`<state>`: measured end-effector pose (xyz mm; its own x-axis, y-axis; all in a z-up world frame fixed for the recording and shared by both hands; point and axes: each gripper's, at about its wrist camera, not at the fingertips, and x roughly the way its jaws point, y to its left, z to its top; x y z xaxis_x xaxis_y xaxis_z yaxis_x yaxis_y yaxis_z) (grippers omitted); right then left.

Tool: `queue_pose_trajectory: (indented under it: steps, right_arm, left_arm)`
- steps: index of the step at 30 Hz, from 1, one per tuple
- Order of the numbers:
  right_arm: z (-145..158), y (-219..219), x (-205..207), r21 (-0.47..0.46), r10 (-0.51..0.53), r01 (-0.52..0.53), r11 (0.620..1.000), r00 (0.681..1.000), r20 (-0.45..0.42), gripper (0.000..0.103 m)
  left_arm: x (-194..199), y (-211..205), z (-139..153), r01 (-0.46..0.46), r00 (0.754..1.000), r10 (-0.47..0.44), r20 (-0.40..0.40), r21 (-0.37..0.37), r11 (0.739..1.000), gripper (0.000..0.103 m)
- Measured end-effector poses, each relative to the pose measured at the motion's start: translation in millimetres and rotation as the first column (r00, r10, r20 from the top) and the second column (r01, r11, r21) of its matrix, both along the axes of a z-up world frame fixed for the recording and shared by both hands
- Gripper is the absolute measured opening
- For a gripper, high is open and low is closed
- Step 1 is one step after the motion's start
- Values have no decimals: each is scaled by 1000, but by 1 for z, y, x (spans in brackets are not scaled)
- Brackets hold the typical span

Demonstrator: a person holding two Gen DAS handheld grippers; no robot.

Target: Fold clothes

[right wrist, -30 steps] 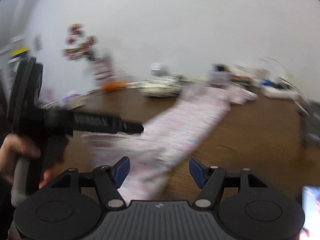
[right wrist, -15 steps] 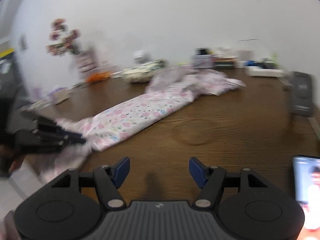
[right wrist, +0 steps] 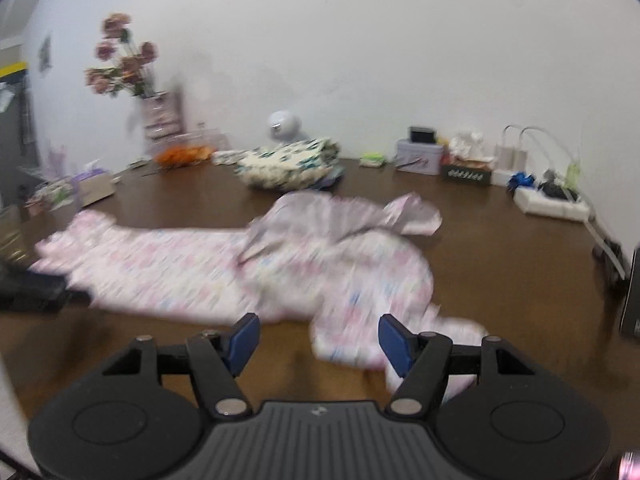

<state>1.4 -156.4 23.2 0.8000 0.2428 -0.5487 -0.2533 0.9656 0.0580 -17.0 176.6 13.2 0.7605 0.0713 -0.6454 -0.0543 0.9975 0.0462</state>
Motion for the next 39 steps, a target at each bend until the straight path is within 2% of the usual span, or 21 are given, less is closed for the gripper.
queue_pose_trajectory:
  steps: [4, 7, 8, 11, 14, 18, 20, 22, 24, 27, 29, 30, 32, 33, 34, 35, 36, 37, 38, 39]
  right_arm:
    - [-10, -3, 54, 78, -78, 88, 993, 989, -127, 64]
    - [-26, 0, 72, 59, -97, 108, 992, 980, -176, 59]
    - [-29, 3, 72, 31, -99, 105, 994, 982, -163, 58]
    - [-34, 14, 58, -85, -79, 69, 994, 990, -119, 58]
    - [-32, 1, 40, -92, -90, 78, 993, 987, -131, 57]
    - [-28, -48, -7, -96, -113, 99, 990, 983, -146, 58]
    - [-26, -73, -27, -109, -136, 120, 987, 979, -152, 69]
    - [-20, -88, -35, -130, -175, 155, 979, 972, -158, 69]
    - [-7, -94, -39, -129, -197, 183, 975, 974, -108, 68]
    - [10, -80, -33, 19, -52, 54, 998, 997, -62, 68]
    - [9, -54, -17, 109, 67, -59, 992, 995, -71, 64]
    - [5, -40, -5, 117, 79, -69, 991, 993, -87, 62]
    - [-3, -16, 17, 107, 80, -68, 992, 990, -116, 52]
    - [-7, -7, 26, 101, 86, -73, 992, 988, -130, 50]
    - [-12, -2, 36, 112, 99, -82, 990, 983, -153, 43]
    - [-17, 1, 43, 136, 118, -94, 986, 977, -181, 31]
    - [-21, 2, 49, 155, 131, -101, 983, 971, -199, 26]
    - [-22, 2, 50, 158, 131, -99, 982, 971, -201, 15]
    - [-22, 1, 49, 156, 125, -94, 983, 972, -198, 3]
    - [-21, -1, 44, 160, 124, -94, 983, 975, -185, 2]
  left_arm:
    - [4, 12, -1, -54, 998, 53, -22, -39, 998, 56]
    - [3, 15, -5, -54, 998, 53, -22, -45, 998, 56]
    - [3, 16, -6, -56, 998, 55, -17, -46, 997, 56]
    - [4, 16, -7, -54, 998, 54, -15, -48, 997, 56]
    - [4, 14, -6, -22, 1000, 21, -18, -73, 997, 56]
    - [-5, 0, -1, 88, 995, -94, -40, -123, 988, 56]
    - [-6, -1, 8, 137, 988, -149, -46, -198, 970, 57]
    - [-1, -2, 21, 182, 982, -189, -12, -220, 958, 61]
    - [11, -5, 30, 203, 979, -204, 15, -201, 958, 69]
    - [41, -9, 26, 258, 963, -268, -24, -207, 944, 73]
    - [58, -12, 20, 270, 956, -288, -57, -213, 939, 73]
    - [65, -13, 17, 271, 953, -293, -74, -215, 938, 73]
    - [73, -11, 12, 263, 952, -291, -97, -233, 936, 73]
    - [75, -9, 11, 259, 952, -290, -101, -243, 935, 71]
    - [74, -7, 11, 258, 952, -289, -97, -245, 934, 68]
    - [73, -8, 11, 257, 953, -286, -94, -243, 935, 51]
    - [71, -9, 12, 257, 954, -285, -91, -237, 937, 24]
    - [68, -9, 13, 258, 955, -284, -88, -228, 939, 11]
    - [65, -9, 14, 259, 955, -283, -84, -219, 941, 8]
    - [61, -10, 16, 260, 957, -281, -74, -210, 942, 7]
